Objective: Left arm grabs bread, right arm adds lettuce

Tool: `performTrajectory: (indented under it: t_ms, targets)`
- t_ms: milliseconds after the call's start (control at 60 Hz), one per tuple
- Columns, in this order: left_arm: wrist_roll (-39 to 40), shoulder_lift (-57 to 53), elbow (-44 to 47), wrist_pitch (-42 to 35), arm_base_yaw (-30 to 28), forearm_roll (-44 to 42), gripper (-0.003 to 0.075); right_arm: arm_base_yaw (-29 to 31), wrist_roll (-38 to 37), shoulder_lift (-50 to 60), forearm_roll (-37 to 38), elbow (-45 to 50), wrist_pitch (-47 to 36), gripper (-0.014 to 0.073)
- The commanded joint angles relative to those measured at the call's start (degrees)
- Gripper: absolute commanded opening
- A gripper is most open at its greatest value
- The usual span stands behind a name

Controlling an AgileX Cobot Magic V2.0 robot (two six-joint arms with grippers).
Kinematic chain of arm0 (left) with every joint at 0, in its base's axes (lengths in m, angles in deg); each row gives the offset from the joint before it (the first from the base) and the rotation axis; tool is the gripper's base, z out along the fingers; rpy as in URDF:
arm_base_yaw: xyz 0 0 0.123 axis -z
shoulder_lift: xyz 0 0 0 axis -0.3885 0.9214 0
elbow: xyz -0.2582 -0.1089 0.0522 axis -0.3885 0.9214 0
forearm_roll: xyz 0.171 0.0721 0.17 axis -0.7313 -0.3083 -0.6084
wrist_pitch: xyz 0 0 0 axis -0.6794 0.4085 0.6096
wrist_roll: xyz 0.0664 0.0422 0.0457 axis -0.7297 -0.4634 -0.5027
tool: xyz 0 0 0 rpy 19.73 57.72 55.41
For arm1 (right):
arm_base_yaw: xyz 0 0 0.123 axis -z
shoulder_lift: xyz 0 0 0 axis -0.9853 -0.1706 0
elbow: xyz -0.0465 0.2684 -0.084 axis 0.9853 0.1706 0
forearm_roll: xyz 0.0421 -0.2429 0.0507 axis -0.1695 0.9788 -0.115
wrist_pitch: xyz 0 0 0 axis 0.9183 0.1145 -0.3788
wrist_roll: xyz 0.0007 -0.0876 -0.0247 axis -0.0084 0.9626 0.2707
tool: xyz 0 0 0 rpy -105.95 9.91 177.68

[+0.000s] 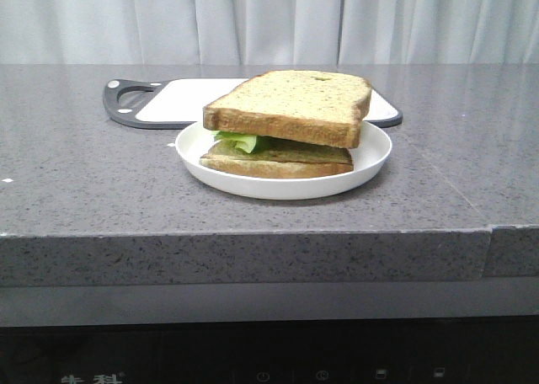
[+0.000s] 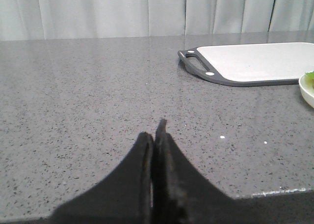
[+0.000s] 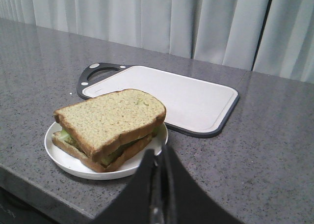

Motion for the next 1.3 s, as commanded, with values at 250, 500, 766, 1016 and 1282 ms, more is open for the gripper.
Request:
performTrajectory:
  t_ms: [250, 500, 766, 1016, 1282]
  targets:
    - [0.4, -1.0, 0.3, -5.0, -0.2, 0.5, -0.0020, 0.7, 0.2, -0.1, 0.2, -0.4, -5.4, -0.0061]
    - [0.4, -1.0, 0.3, -5.0, -0.2, 0.5, -0.0020, 13.3, -9.2, 6.6, 6.4, 7.0, -5.3, -0.0061]
    - [0.4, -1.0, 0.3, -5.0, -0.2, 0.5, -0.0020, 21.5, -16.5, 18.2, 7.2, 16.7, -3.2, -0.0061]
    - [0.4, -1.0, 0.3, -5.0, -0.2, 0.5, -0.0020, 21.9, -16.6, 18.4, 7.2, 16.6, -2.1, -0.0061]
    - [0.4, -1.0, 0.3, -5.0, -0.2, 0.5, -0.0020, 21.9, -16.6, 18.4, 7.2, 16.6, -2.0, -0.0061]
